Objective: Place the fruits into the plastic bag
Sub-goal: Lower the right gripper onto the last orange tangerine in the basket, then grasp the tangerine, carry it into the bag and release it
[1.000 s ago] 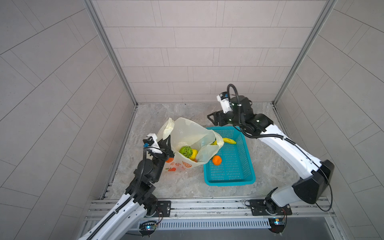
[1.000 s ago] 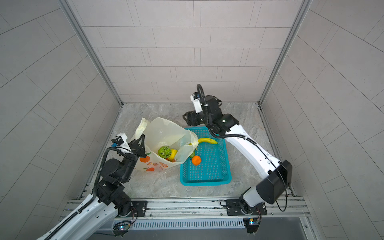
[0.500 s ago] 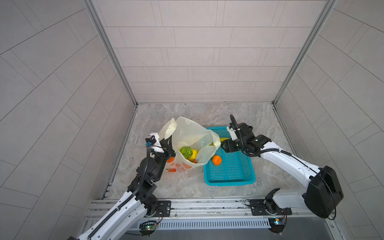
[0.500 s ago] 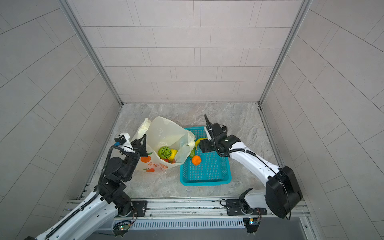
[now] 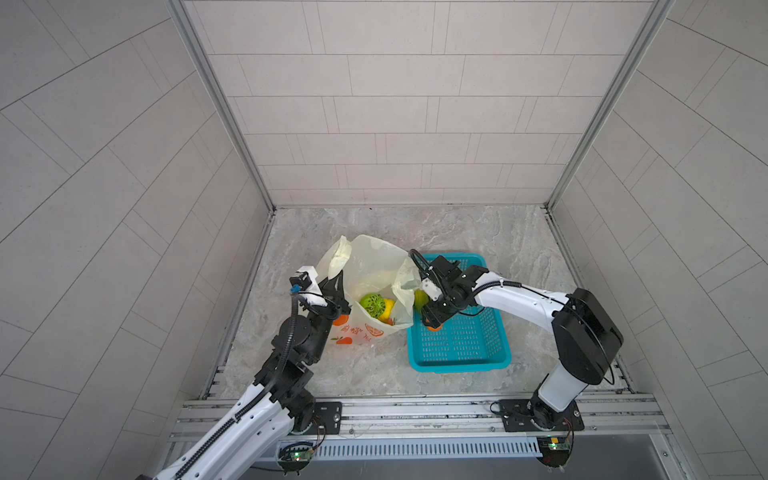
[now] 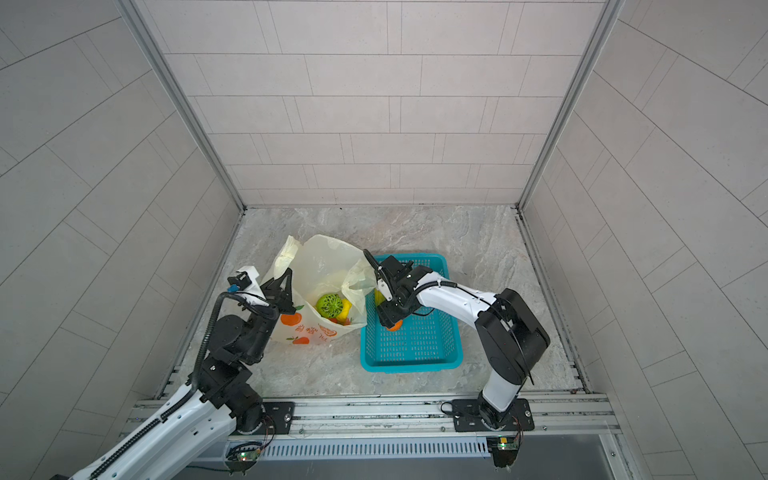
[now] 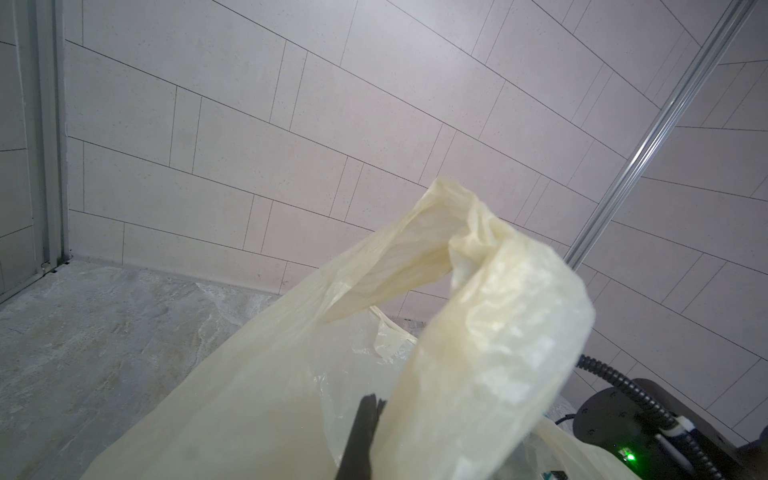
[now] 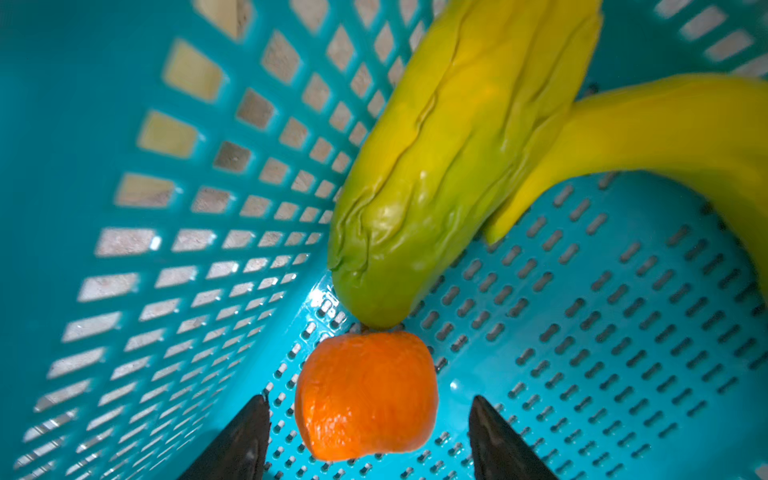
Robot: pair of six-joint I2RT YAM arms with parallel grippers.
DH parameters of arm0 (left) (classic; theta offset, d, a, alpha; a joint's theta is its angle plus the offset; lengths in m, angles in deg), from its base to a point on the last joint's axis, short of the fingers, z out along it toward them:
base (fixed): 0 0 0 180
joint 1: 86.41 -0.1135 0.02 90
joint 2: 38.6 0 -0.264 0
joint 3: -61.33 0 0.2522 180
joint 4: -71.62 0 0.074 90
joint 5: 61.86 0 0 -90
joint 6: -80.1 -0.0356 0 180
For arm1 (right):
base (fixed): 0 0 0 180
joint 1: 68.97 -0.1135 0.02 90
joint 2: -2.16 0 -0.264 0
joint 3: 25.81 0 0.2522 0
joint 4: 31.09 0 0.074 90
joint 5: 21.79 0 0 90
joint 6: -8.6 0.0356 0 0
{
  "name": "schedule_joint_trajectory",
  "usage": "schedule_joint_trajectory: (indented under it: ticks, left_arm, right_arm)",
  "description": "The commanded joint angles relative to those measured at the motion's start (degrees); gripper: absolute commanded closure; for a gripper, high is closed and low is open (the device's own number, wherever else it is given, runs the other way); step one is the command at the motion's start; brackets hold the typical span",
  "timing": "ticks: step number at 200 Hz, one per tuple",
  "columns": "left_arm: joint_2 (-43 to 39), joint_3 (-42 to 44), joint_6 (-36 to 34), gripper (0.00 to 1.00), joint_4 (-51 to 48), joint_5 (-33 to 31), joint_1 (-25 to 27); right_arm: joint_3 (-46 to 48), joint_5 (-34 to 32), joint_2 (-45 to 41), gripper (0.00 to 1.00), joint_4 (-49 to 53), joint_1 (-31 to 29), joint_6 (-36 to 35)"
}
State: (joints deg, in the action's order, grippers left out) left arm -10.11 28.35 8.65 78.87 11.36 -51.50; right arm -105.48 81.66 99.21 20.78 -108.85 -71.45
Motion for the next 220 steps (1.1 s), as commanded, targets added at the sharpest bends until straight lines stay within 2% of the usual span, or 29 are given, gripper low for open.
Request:
schedule_joint_trajectory:
  ticks: [1,19,52,61,109,145,167,191,220]
  left_arm:
    - [-0.4,0.2,0.0,1.00,0.5,-0.2,0.4]
    - [-0.1,0.2,0.0,1.00,0.6,-0.1,0.3]
    - [-0.4,0.1,0.0,1.00,0.5,-0.2,0.2]
    - [-0.4,0.2,0.0,1.00,0.4,-0.2,0.3]
    - [-0.9,0.1,0.1,1.00,0.3,-0.3,0.3]
    - [-1.3,0.4,0.2,1.00,0.2,-0.1,0.3]
    - [-1.4,0.4,0.2,1.00,0.1,-0.2,0.3]
    - [-1.8,0.4,0.1,1.00,0.1,-0.1,0.3]
    - [-2.4,0.4,0.0,1.00,-0.4,-0.2,0.3]
  right_arm:
    - [-1.6,0.4,2.0,0.30,2.9,-0.8,-2.4]
    - [-2.1,0.0,3.3,0.35,3.3,-1.0,-2.5]
    - [-2.0,-1.0,3.0,0.54,3.1,-1.0,-2.3]
    - [-1.9,-1.9,2.5,0.57,3.2,-1.0,-2.0]
    - [-3.6,-5.9,-4.0,0.59,4.1,2.1,1.3]
    - [-11.2,-16.7,-10.7,0.59,5.8,3.9,2.2]
    - [-14.0,-20.9,-14.8,0.60,-1.6,3.7,0.0]
    - [-19.1,-16.6,-15.5,0.63,-7.0,2.9,-0.2]
    - [-26.9,-6.2,-9.7,0.62,-6.0,-1.3,-1.2]
